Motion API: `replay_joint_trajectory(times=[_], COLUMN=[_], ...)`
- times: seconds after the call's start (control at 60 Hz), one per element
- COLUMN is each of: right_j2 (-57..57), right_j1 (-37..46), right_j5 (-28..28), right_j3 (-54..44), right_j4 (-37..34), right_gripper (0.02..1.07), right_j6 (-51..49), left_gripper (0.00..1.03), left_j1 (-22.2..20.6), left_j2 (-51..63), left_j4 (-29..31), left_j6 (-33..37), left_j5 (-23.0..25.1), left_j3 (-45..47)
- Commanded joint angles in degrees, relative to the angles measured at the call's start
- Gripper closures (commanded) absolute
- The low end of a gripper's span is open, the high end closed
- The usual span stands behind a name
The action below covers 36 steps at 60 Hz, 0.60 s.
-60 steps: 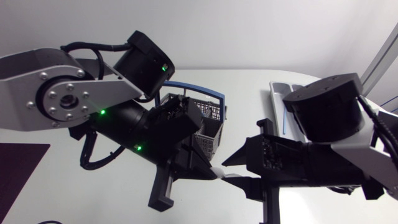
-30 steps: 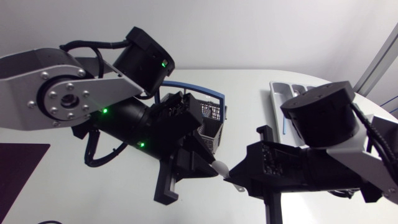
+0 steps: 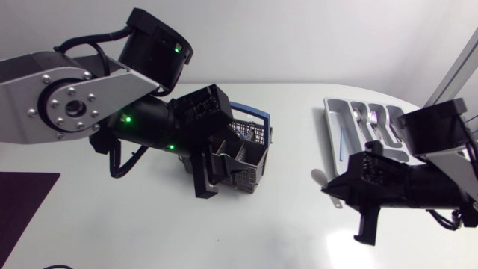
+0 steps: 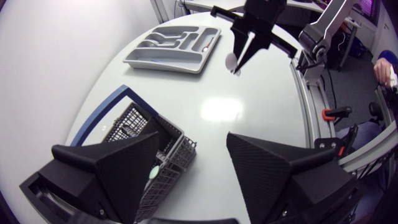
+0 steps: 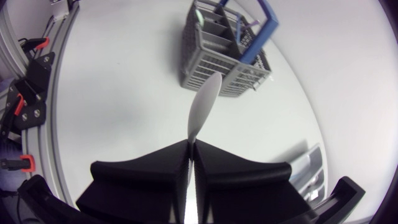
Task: Unload the cutlery basket into the drawer organizer.
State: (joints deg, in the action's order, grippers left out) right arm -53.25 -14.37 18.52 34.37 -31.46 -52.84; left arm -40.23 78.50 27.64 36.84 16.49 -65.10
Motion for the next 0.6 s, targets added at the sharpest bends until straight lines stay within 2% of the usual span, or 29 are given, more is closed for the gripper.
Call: replay_joint_trajectory(times=[0.0,0.283,0.467,0.583], right_j2=[-1.0,-11.3,-19.0,-23.6], right_j1=[7.2,29.1,37.3,39.7], right_j5=[1.1,2.7,2.5,1.2], right_j3=[-1.2,2.0,5.2,6.2], right_j4=[0.1,7.6,14.2,18.8], right_gripper=[1.01,1.01,1.01,1.01], right_j6=[-7.1,-20.7,-25.6,-27.3], left_gripper=[0.24,0.24,0.24,0.24], left_j1=[0.3,0.2,0.1,0.2], left_j2=[-1.1,-0.7,-0.5,-0.5], left_j4=[-0.5,-2.1,-2.6,-2.8], left_j6=[3.9,8.3,9.8,10.8], left_j5=[-1.6,-6.2,-8.0,-8.8], left_j3=[2.3,5.8,6.7,7.3])
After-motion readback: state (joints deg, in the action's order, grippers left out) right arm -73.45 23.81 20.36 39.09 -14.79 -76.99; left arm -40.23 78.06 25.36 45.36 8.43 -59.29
